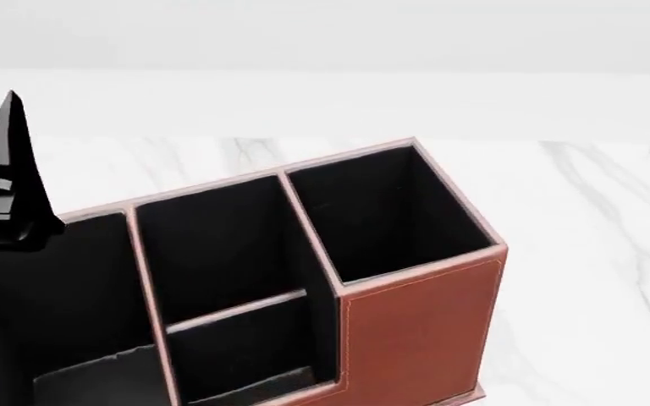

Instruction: Pick up the book and place it in the front compartment of the caddy.

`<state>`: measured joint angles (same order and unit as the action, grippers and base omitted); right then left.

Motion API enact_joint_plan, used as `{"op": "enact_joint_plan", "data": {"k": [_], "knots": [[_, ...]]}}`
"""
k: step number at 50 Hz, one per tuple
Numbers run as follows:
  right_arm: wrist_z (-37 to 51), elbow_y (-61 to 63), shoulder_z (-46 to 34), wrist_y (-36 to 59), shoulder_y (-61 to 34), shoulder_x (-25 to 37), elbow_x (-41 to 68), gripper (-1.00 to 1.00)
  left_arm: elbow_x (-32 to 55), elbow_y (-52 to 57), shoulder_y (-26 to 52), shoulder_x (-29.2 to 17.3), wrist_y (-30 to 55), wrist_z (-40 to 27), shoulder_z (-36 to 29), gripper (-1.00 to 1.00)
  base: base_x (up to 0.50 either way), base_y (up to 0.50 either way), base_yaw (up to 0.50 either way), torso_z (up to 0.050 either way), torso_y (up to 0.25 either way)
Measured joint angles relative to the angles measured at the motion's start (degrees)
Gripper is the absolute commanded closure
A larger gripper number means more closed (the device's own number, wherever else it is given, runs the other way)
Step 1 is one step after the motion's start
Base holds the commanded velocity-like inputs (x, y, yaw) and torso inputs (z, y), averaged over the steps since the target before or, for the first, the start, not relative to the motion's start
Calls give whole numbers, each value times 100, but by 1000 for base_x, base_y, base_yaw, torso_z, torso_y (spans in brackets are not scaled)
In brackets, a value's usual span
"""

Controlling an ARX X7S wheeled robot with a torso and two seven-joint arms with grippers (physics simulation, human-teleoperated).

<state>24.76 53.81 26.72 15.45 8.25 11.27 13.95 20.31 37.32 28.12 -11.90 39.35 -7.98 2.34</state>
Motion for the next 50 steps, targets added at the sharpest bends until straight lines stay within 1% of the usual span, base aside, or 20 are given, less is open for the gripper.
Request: {"op": "enact_joint_plan", "data": {"k": [9, 18, 26, 32, 36, 43, 50], "knots": [[15, 116, 128, 22, 176, 26, 134, -100, 560, -109, 575, -433, 769, 675, -395, -100, 0, 0, 0, 0, 0], [42, 252, 350, 1, 375, 44, 339, -100, 1087, -425, 1131, -660, 1424, 1317, -798, -100, 0, 0, 0, 0, 0], [82, 298, 375, 3, 441, 91, 392, -100, 1586, -731, 1549, -860, 2016, 2005, -1261, -100, 0, 0, 0, 0, 0], [115, 294, 342, -4, 454, 122, 388, -100, 2002, -725, 1839, -998, 2601, 2352, -1536, -100, 0, 0, 0, 0, 0], [137, 283, 306, -8, 452, 143, 375, -100, 2314, -648, 1986, -1056, 3038, 2485, -1650, -100, 0, 0, 0, 0, 0], [167, 261, 268, -35, 463, 170, 364, -100, 3019, -618, 2203, -951, 3955, 2456, -1554, -100, 0, 0, 0, 0, 0], [182, 234, 245, -117, 517, 166, 350, -100, 3596, -759, 2321, -922, 4446, 2281, -1669, -100, 0, 0, 0, 0, 0]]}}
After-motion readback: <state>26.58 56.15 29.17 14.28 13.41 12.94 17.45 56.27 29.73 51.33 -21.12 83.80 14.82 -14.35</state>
